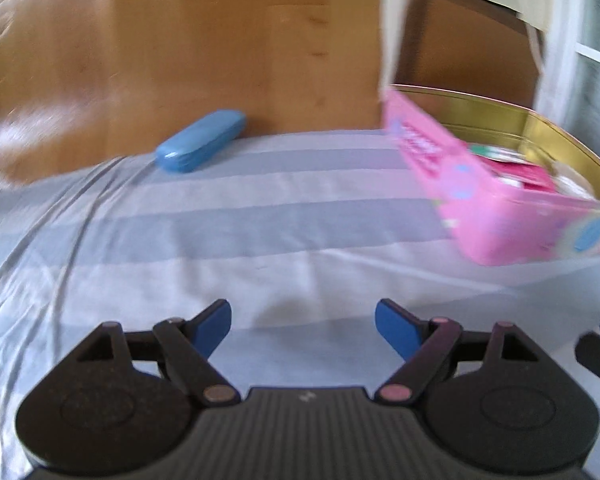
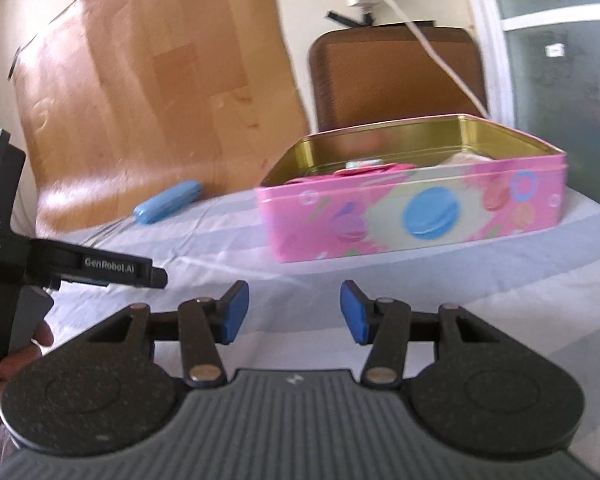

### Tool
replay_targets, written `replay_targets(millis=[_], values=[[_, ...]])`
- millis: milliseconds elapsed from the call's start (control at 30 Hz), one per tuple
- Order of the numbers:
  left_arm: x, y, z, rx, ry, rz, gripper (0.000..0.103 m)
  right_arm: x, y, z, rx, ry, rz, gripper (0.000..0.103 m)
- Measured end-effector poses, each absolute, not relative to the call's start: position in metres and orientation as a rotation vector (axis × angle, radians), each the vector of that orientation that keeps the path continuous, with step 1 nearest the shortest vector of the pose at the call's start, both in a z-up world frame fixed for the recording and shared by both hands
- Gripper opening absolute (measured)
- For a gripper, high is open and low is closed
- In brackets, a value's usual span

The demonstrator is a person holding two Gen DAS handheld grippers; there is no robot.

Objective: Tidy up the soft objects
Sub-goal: 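Move the right gripper to the blue plastic case and grasp it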

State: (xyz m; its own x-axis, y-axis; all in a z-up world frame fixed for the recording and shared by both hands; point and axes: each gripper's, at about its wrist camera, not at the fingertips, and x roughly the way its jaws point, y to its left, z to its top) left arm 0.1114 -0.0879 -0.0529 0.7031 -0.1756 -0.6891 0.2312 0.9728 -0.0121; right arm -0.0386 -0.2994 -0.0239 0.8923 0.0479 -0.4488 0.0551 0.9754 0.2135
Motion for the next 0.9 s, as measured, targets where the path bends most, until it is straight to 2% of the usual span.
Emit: replay_targets(millis=[800, 900], values=[[0.166, 0.056, -0.060, -0.127, 0.747, 0.037, 0.086, 0.019, -0.200, -0.035, 0.048, 0.626, 0.177, 0.054], [0.174, 0.073, -0.061, -0.179, 0.730, 0.084, 0.086, 0.034, -0.189, -0.036, 0.042, 0.654, 0.198, 0.060]])
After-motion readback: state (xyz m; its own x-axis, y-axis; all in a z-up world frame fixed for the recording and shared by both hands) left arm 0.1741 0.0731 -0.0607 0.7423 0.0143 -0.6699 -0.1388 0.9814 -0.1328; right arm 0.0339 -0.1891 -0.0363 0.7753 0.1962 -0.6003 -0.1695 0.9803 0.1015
